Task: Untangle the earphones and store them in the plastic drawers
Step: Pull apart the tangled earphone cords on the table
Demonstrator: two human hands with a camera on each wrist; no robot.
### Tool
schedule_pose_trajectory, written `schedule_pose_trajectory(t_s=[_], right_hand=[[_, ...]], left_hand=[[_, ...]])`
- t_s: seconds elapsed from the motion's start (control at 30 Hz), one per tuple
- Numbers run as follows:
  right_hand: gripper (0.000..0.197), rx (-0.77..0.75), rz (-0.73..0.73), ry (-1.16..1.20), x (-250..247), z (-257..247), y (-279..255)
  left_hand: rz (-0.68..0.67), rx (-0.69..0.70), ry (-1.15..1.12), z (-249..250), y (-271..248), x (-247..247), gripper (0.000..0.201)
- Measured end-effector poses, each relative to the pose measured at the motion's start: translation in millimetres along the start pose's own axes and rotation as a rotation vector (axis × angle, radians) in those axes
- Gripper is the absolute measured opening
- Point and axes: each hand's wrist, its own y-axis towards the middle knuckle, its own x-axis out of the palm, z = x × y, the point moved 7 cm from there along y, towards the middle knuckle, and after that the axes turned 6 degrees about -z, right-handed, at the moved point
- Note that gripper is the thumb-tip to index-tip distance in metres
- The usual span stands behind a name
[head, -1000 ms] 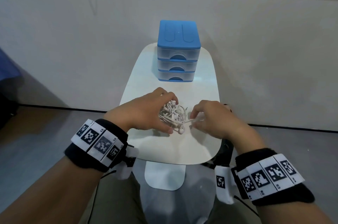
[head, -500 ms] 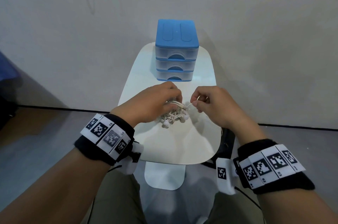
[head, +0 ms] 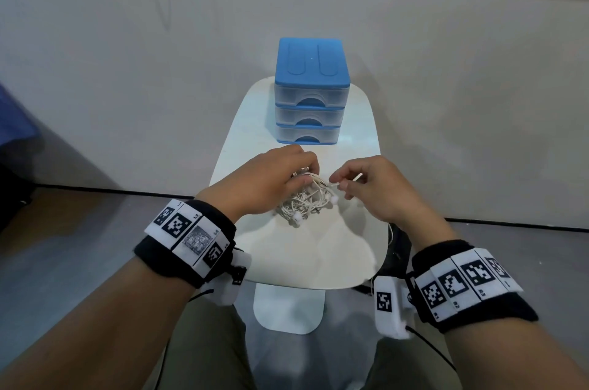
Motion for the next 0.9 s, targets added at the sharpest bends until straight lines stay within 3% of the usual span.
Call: schedule_pose_trajectory(t_s=[0.23,0.33,0.43,0.5,0.6,0.9], right_hand=[[0.020,-0.070,0.015,0.027,5.4,-9.9,2.1],[0.027,-0.088,0.119,0.014,-2.6,-14.9,-1.8],[0.019,-0.105,0.237,0.011,-13.2,-24.0,-12.0],[0.011,-0.096,0.187,-0.010,-7.1,-28.4,-14.1],[0.015,-0.061,0.111,-0.100,12.0,-26.7,-12.4],[0.011,-0.111,0.195,-0.133,16.5,-37.0,-6.8]], left_hand=[[0.027,-0.002,0.018,4.7,3.6,1.7,0.007],[0.054,-0.009,0.013,3.9,2.9,-0.7,0.005],[0.077,-0.026,-0.011,2.6,2.0,-1.9,0.009],[0.089,-0.036,-0.016,2.8,1.7,-1.4,0.011],[0.104,-0.064,-0.029,2.1,2.0,0.6,0.013],[0.092,-0.105,-0.193,1.6,-3.6,2.9,0.012]])
